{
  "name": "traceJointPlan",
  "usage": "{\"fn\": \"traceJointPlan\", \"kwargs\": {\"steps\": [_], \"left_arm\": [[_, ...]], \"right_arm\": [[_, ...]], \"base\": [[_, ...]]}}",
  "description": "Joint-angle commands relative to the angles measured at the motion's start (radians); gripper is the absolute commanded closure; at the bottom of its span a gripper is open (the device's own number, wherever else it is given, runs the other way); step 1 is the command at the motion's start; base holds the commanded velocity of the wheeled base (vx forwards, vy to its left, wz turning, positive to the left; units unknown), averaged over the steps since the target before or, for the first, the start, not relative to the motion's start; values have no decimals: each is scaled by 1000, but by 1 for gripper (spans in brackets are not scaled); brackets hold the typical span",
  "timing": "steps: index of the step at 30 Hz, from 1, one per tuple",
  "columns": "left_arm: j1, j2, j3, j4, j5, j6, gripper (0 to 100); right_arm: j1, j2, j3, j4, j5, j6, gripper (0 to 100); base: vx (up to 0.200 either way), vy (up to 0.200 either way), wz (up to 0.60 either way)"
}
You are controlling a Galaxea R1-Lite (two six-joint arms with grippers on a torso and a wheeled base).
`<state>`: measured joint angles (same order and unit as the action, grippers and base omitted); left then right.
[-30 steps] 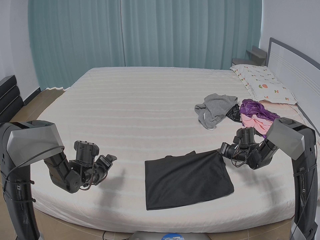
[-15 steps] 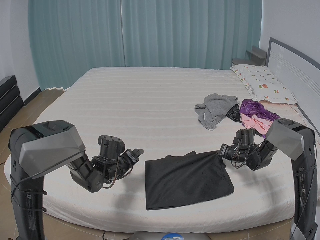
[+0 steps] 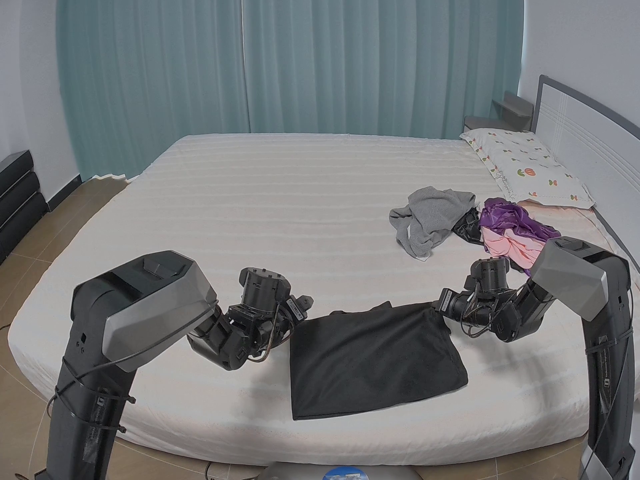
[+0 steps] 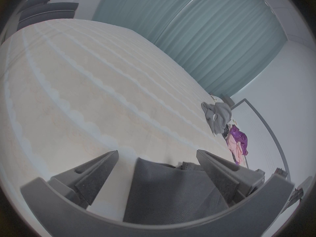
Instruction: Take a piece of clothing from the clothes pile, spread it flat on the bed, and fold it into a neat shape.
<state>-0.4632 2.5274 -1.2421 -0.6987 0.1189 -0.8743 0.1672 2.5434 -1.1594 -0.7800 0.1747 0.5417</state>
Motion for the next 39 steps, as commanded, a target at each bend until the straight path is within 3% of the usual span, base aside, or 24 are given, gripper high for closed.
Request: {"fn": "traceJointPlan", "kwargs": {"steps": [1, 10, 11, 19, 28, 39], "left_arm": [[-12, 53, -48, 24, 5, 1, 0], [-15, 77, -120, 110, 24, 4, 0], [-15, 77, -122, 111, 25, 3, 100], [-18, 88, -157, 154, 48, 1, 100], [-9, 111, -235, 148, 150, -69, 100], [5, 113, -244, 108, 151, -104, 100]], "right_arm": [[6, 0, -2, -2, -11, 0, 100], [14, 0, 0, -2, -18, 0, 100], [14, 0, 0, -2, -18, 0, 100], [14, -2, -2, -4, -18, 0, 100], [11, -3, -16, -5, -35, 0, 100], [12, 9, -33, -27, -34, 0, 100]], "base": [[0, 0, 0], [0, 0, 0], [0, 0, 0], [0, 0, 0], [0, 0, 0], [0, 0, 0]]}}
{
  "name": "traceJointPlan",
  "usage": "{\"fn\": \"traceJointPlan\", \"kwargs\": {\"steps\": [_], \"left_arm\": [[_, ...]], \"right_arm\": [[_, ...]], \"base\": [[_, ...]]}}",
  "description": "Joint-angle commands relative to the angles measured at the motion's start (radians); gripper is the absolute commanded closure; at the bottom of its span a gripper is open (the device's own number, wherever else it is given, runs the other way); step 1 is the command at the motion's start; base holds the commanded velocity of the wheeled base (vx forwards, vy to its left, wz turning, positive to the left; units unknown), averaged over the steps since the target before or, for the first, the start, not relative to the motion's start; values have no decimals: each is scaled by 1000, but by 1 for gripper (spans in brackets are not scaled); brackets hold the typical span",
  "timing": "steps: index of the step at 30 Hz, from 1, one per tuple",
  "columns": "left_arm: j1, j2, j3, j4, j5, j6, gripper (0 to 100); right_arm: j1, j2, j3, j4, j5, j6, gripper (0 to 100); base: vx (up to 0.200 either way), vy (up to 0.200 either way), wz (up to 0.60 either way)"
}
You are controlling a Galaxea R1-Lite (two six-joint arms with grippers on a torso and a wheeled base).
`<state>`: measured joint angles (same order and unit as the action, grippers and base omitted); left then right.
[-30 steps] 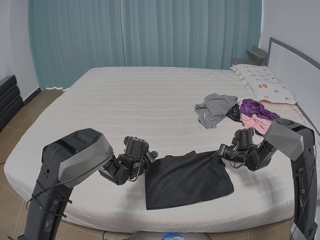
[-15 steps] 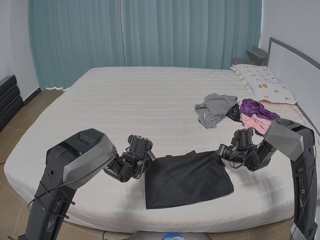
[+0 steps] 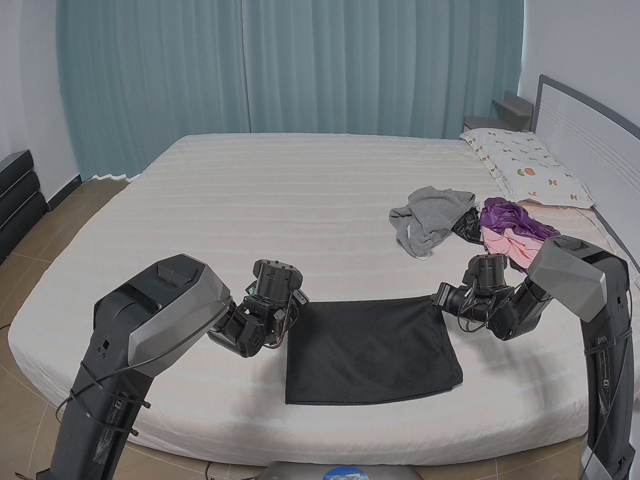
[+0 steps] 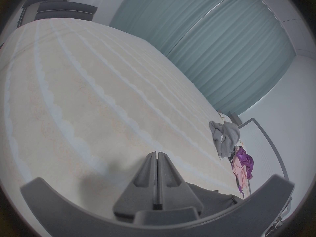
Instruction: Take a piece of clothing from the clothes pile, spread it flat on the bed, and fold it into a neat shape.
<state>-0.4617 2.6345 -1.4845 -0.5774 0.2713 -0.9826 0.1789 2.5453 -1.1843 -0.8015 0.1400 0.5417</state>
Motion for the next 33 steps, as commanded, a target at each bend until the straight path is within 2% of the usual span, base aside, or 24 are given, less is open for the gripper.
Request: {"fn": "traceJointPlan", "kwargs": {"steps": [1, 10, 11, 13, 14, 23, 27, 28, 33], "left_arm": [[3, 7, -2, -22, -1, 5, 100], [8, 19, -2, -28, -3, 35, 100], [8, 22, -2, -27, -1, 44, 100], [8, 16, -2, -21, -6, 41, 100], [9, 16, -3, -21, -6, 41, 0], [9, 13, 9, -25, 0, 33, 0], [20, -19, 35, -21, -10, -31, 0], [23, -59, 73, -21, -29, -68, 0], [51, -154, 191, -30, -109, -123, 0]], "right_arm": [[1, 7, -8, -5, 1, 0, 100], [4, 26, -15, -16, 0, -2, 100], [4, 26, -9, -16, 0, -2, 0], [4, 26, -8, -16, 0, -2, 0], [4, 24, -6, -16, 0, -2, 0], [4, -59, 61, -16, 10, 0, 0], [7, -112, 89, -8, 12, 0, 0], [19, -148, 117, -4, 12, 0, 0], [25, -269, 316, -12, 29, -11, 0]], "base": [[0, 0, 0], [0, 0, 0], [0, 0, 0], [0, 0, 0], [0, 0, 0], [0, 0, 0], [0, 0, 0], [0, 0, 0], [0, 0, 0]]}}
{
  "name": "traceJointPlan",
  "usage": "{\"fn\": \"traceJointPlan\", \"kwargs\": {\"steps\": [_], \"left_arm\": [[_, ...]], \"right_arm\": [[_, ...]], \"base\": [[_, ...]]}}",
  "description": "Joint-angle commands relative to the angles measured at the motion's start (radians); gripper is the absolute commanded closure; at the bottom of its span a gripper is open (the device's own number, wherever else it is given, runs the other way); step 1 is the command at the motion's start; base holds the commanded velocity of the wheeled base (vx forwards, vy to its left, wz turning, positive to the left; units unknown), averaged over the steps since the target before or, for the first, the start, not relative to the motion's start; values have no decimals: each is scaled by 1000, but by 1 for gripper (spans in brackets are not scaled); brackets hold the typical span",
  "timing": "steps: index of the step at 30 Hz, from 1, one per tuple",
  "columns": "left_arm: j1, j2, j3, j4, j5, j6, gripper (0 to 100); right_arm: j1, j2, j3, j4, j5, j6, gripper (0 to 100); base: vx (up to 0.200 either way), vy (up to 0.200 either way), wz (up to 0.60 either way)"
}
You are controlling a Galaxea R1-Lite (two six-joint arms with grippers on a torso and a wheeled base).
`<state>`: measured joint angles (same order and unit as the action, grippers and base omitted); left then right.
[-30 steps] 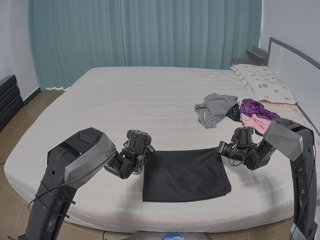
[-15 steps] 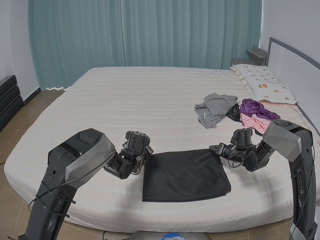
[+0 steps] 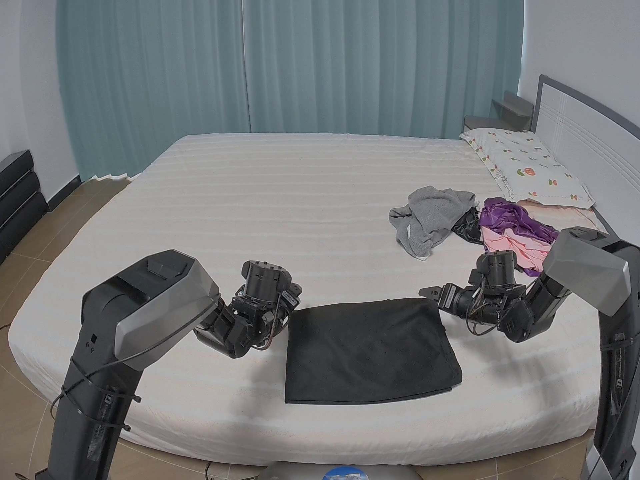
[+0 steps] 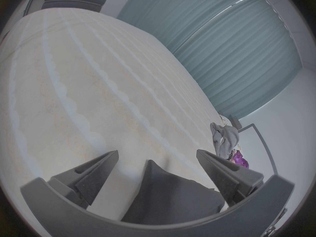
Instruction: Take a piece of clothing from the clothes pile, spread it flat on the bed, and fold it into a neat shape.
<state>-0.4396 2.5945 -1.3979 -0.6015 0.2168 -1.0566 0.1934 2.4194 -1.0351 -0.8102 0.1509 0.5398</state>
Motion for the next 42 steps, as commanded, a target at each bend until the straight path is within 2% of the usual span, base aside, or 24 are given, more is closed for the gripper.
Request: {"fn": "traceJointPlan", "kwargs": {"steps": [1, 4, 6, 9, 11, 14, 22, 25, 26, 35, 42], "left_arm": [[36, -129, 117, -6, -68, -68, 0], [61, -157, 151, -8, -100, -91, 0], [70, -159, 155, -6, -103, -91, 0], [76, -157, 158, -6, -103, -89, 0], [76, -152, 160, -6, -103, -85, 0], [76, -151, 155, -6, -103, -82, 0], [74, -149, 154, -6, -102, -79, 0], [74, -148, 155, -4, -103, -66, 0], [74, -148, 155, -6, -103, -66, 0], [74, -148, 154, -1, -102, -66, 0], [74, -146, 152, 0, -102, -66, 0]], "right_arm": [[9, -163, 210, -4, 39, -12, 0], [0, -206, 329, -7, 118, -29, 0], [-2, -206, 362, -10, 133, -41, 0], [-3, -183, 399, -9, 138, -69, 0], [-9, -171, 415, -9, 139, -129, 0], [-20, -161, 431, -6, 142, -169, 0], [-14, -138, 438, -7, 142, -185, 0], [-12, -137, 455, 6, 147, -216, 0], [-12, -135, 455, 6, 147, -219, 100], [-46, -180, 497, 52, 159, -271, 100], [-48, -180, 504, 51, 168, -277, 100]], "base": [[0, 0, 0], [0, 0, 0], [0, 0, 0], [0, 0, 0], [0, 0, 0], [0, 0, 0], [0, 0, 0], [0, 0, 0], [0, 0, 0], [0, 0, 0], [0, 0, 0]]}}
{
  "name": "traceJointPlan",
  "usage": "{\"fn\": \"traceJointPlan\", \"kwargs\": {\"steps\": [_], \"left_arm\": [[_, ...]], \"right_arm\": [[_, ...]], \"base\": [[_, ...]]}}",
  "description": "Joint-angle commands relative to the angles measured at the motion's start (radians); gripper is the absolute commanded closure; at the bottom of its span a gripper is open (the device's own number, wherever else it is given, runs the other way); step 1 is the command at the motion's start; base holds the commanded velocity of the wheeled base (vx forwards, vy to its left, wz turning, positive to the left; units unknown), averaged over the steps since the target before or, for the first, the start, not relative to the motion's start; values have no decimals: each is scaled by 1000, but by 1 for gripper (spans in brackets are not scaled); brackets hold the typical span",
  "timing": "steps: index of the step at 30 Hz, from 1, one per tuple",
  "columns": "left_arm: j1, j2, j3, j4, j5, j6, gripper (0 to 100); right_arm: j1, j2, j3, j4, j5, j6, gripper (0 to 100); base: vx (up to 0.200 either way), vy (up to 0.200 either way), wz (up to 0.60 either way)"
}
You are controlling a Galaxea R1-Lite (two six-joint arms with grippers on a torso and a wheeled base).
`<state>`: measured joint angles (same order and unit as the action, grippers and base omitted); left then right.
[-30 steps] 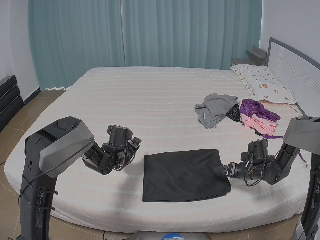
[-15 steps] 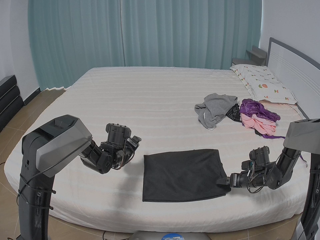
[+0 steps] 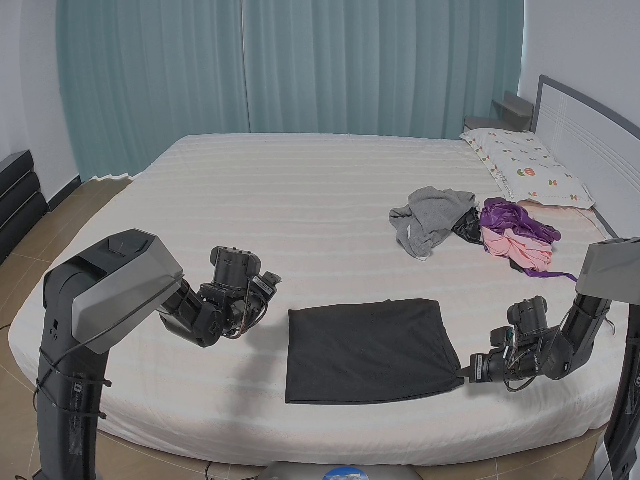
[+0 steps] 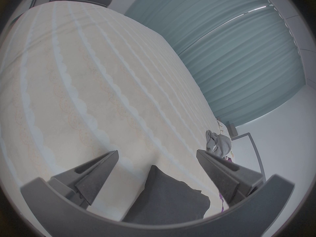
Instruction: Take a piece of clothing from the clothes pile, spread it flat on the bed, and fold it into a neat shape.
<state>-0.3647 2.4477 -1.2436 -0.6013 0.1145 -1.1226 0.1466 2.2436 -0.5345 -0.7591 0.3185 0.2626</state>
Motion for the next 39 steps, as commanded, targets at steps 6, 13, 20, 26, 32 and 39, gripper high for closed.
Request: {"fn": "traceJointPlan", "kwargs": {"steps": [6, 13, 20, 26, 32, 39], "left_arm": [[-2, 1, -2, 0, -1, 1, 0], [-2, 1, 0, 1, -1, 4, 0], [-2, 1, -4, 1, -1, 4, 0], [0, 5, -4, 0, 1, 6, 0], [-2, 5, -4, 0, 1, 7, 0], [-5, 5, -4, -2, 1, 7, 0]], "right_arm": [[-4, -4, 8, 3, -1, -23, 100], [-13, -10, -30, -8, 5, -23, 0], [1, 28, -248, 3, -6, 215, 0], [27, 134, -460, 44, -49, 300, 0], [39, 217, -582, 70, -70, 385, 0], [28, 277, -670, 113, -70, 385, 0]], "base": [[0, 0, 0], [0, 0, 0], [0, 0, 0], [0, 0, 0], [0, 0, 0], [0, 0, 0]]}}
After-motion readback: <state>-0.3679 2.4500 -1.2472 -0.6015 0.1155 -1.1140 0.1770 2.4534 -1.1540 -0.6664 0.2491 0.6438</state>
